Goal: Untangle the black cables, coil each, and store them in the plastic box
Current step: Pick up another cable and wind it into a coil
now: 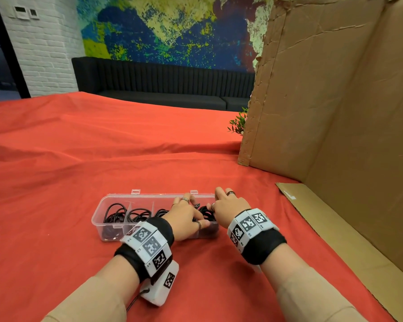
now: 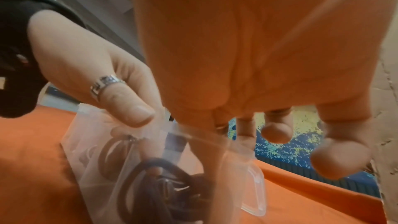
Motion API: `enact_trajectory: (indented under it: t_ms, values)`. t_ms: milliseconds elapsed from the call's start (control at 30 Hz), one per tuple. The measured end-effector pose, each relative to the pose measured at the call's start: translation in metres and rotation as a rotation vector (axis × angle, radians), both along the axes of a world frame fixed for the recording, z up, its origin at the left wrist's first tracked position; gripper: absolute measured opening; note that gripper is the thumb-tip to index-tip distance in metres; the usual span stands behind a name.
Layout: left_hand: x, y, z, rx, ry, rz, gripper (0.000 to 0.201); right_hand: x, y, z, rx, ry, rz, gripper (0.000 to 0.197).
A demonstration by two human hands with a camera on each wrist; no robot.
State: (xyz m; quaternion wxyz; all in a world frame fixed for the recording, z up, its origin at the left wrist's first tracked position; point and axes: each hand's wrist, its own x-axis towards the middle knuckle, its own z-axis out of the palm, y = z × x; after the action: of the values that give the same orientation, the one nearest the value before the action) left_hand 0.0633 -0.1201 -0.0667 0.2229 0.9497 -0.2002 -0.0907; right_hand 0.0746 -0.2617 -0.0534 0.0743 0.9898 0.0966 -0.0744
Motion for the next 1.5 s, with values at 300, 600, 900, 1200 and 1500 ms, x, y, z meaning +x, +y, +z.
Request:
enact_trajectory:
  t_ms: [300, 600, 900, 1200, 1500]
  values:
    - [-0.009, 0.047, 0.024, -0.468, -0.127, 0.197, 0.02, 0.0, -0.018, -0.019, 0.536, -0.034, -0.039, 0.04]
    - [-0.002, 0.145, 0.009, -0.518, -0.026, 0.704, 0.038, -0.011, -0.014, -0.007, 0.3, 0.002, -0.011, 0.041]
    - [-0.018, 0.157, -0.009, -0.987, 0.205, 0.671, 0.042, -0.029, -0.014, -0.024, 1.453, 0.111, -0.412, 0.043]
    - [-0.023, 0.142, -0.015, -0.489, 0.124, 0.46, 0.051, -0.028, -0.016, -0.022, 0.803, -0.032, -0.391, 0.064]
    - [-0.029, 0.135, -0.01, -0.214, 0.058, 0.46, 0.052, -0.03, -0.015, -0.008, 0.593, -0.021, -0.344, 0.054]
